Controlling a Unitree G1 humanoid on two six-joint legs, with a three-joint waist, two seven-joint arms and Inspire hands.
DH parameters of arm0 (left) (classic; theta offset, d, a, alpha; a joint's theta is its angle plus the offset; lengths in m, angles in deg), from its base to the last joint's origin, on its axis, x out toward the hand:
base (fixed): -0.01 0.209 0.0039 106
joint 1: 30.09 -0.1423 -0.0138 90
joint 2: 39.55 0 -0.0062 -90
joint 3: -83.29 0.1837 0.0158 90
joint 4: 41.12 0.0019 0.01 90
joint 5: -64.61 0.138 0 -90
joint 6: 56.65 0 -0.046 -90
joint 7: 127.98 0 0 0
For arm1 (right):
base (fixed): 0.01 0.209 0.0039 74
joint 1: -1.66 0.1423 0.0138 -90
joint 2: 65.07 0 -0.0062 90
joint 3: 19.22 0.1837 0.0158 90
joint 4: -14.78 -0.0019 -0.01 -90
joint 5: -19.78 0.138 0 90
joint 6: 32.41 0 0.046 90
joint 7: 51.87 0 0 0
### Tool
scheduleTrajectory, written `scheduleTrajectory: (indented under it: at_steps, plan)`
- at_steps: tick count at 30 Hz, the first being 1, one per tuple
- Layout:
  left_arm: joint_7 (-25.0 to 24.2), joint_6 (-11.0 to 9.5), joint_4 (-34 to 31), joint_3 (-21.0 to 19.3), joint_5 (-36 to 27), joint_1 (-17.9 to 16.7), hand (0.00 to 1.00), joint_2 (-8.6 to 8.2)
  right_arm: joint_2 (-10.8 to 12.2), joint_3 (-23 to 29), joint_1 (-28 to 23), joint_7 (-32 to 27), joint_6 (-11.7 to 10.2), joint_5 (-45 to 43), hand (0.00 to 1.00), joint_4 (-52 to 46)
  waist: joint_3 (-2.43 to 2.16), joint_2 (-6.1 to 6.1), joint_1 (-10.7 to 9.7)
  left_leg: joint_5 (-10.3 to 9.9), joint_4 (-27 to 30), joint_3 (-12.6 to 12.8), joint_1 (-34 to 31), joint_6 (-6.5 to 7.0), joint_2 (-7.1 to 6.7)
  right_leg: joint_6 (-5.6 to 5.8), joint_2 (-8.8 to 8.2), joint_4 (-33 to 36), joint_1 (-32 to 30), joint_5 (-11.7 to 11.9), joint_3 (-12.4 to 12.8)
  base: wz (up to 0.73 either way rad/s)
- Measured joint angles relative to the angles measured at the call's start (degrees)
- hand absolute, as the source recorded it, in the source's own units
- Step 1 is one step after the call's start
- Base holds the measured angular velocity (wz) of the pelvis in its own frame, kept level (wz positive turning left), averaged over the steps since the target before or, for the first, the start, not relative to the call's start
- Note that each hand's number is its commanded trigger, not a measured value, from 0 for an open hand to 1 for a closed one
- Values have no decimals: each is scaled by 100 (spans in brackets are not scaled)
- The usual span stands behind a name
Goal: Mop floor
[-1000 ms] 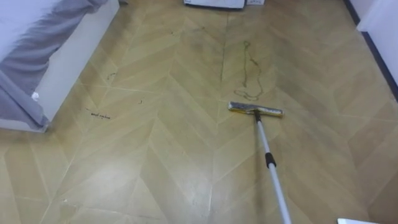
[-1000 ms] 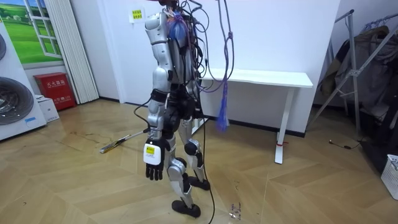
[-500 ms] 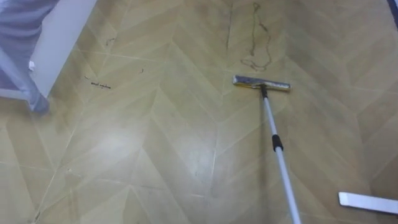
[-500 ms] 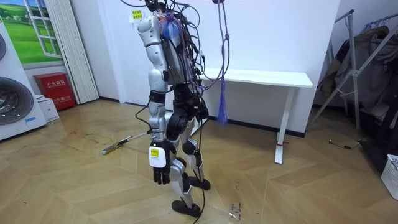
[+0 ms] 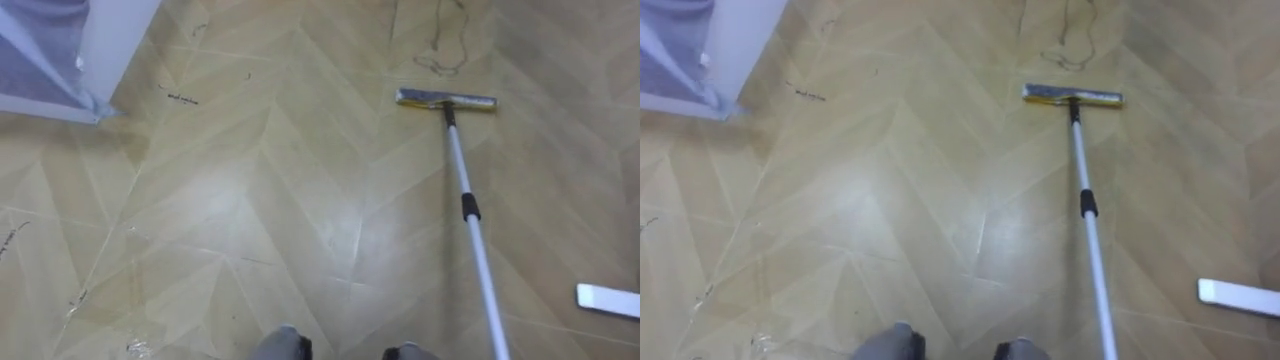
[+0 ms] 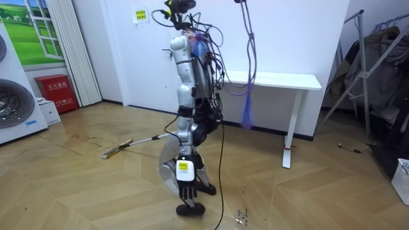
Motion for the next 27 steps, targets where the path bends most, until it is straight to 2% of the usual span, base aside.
scheduleTrajectory:
  at_steps: [1,2,3,4,5,6,7,8,9,10,11,12,13,14,15,16,17,18,20,22,23,24,25,26,27]
  plan:
    - [1,-43,17,77,-89,-12,0,2,-29,-79,233,51,-20,171,100,-2,3,-72,88,595,422,70,-307,-4,55,-64,8,131,-2,-57,23,-18]
    - [0,-57,22,111,-122,-15,0,0,-50,-96,333,94,-46,269,100,-2,7,-91,153,682,642,127,-436,-24,69,-78,11,194,2,-84,46,-19]
    - [-33,-96,11,122,-202,-23,0,-2,-90,-106,510,196,-75,405,100,-16,19,-128,245,573,941,279,-665,83,135,-106,8,299,12,-159,75,-11]
    - [-53,-147,-37,118,-222,-48,0,2,-110,-197,628,283,-93,544,100,-18,18,-135,326,453,799,379,-767,187,134,-108,10,306,30,-190,81,-8]
    - [-67,-199,-48,118,-221,-59,0,6,-109,-240,663,318,-107,621,100,-19,18,-157,350,370,542,436,-748,196,129,-86,8,292,36,-202,91,0]
    - [-106,-260,-52,119,-221,-83,0,21,-94,-354,714,362,-120,800,100,-39,31,-174,348,218,-344,538,-555,198,132,-44,5,236,71,-225,104,9]
    - [-177,-264,-51,114,-216,-89,0,30,-108,-493,697,385,-120,1048,100,-102,22,-167,335,166,-1440,561,-279,161,125,28,13,186,116,-264,95,13]
    - [-209,-274,-47,112,-199,-93,0,32,-121,-561,648,410,-128,1172,100,-131,24,-143,330,153,-1910,557,-145,161,140,57,18,158,146,-284,72,18]
    - [-292,-274,-27,113,-189,-85,0,34,-151,-632,528,446,-171,1346,100,-146,28,-109,297,-172,-2364,592,6,347,142,120,12,93,214,-360,47,19]
    - [-351,-275,-34,111,-147,-54,0,25,-180,-656,356,451,-202,1430,100,-133,20,-70,283,-284,-2430,685,50,489,113,190,-56,-58,313,-392,37,19]
    - [-379,-277,-44,113,-109,-51,0,15,-207,-656,269,464,-205,1416,100,-122,17,-69,277,-339,-2484,731,92,561,107,215,-89,-164,384,-375,24,21]
    - [-414,-272,-61,116,-87,-47,0,6,-281,-662,68,478,-210,1415,100,-87,1,-46,235,-481,-2591,831,239,760,59,343,-146,-379,562,-299,30,22]
    - [-423,-265,-60,113,-87,-24,0,2,-409,-712,-116,508,-209,1407,100,-2,-21,-6,201,-663,-2608,860,346,838,-59,374,-181,-396,671,-260,174,23]
    - [-420,-264,-56,103,-76,-19,0,7,-469,-723,-204,502,-206,1393,100,41,-21,-5,176,-753,-2601,862,392,873,-156,431,-219,-222,630,-184,259,31]
    - [-374,-264,-66,84,-48,16,0,17,-565,-743,-418,463,-204,1377,100,78,-28,35,81,-889,-2556,867,482,927,-311,538,-291,315,380,181,436,38]
    - [-307,-280,-161,67,-7,15,0,28,-600,-746,-675,416,-201,1376,100,77,-81,118,4,-1037,-2498,830,554,1037,-368,604,-271,809,162,680,631,35]
    - [-267,-309,-253,48,45,7,0,41,-588,-746,-764,409,-200,1377,100,74,-92,146,-15,-1112,-2497,808,603,1049,-381,610,-232,996,53,869,721,8]
    - [-186,-345,-377,17,153,9,0,41,-553,-744,-873,402,-178,1390,100,73,-87,206,-34,-1239,-2524,764,721,1056,-382,626,-93,1103,-202,942,870,-8]
    - [-111,-405,-452,-29,163,9,0,19,-447,-736,-1009,325,-172,1389,100,73,-88,289,-163,-1326,-2664,732,928,1083,-381,636,-5,797,-583,912,923,0]
    - [-27,-401,-583,-8,149,-1,0,11,-232,-731,-1083,229,-167,1401,100,73,-81,285,-263,-1432,-2872,673,1176,1018,-377,590,71,-465,-1022,968,899,0]
    - [-26,-398,-589,-10,149,-1,0,7,-184,-727,-1092,221,-159,1399,100,73,-82,287,-290,-1485,-2910,643,1234,990,-376,555,88,-818,-1091,1046,897,5]
    - [-16,-361,-602,-12,124,-12,0,-9,-107,-713,-1120,213,-106,1395,100,72,-75,289,-332,-1614,-2917,585,1368,926,-361,504,126,-1361,-1190,1426,896,10]
    - [-7,-325,-616,43,122,-60,0,-22,-66,-702,-1194,197,-63,1395,100,39,-84,265,-328,-1764,-2887,539,1521,838,-332,445,170,-1443,-1092,1641,859,3]
    - [-8,-321,-622,71,125,-101,0,-25,-67,-702,-1208,193,-42,1389,100,18,-88,259,-305,-1837,-2842,528,1588,793,-285,413,199,-1433,-1013,1655,805,-15]
    - [-9,-294,-604,74,117,-159,0,-17,-66,-636,-1156,158,-14,1337,100,-4,-97,297,-265,-1934,-2611,520,1641,645,-171,219,252,-1344,-879,1603,675,-19]
